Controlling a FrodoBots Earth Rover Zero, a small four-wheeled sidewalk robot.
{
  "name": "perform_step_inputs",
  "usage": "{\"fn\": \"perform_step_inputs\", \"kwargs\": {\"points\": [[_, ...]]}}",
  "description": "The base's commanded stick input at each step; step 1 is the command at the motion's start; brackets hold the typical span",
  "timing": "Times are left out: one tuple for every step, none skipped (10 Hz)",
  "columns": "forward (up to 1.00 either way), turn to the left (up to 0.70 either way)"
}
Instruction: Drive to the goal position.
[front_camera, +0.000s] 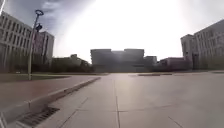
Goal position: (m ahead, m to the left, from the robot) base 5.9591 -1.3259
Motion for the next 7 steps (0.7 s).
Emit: {"fn": "perform_step_inputs", "kwargs": {"points": [[1.0, 0.0], [1.0, 0.0], [1.0, 0.0], [1.0, 0.0], [1.0, 0.0], [1.0, 0.0], [1.0, 0.0]]}}
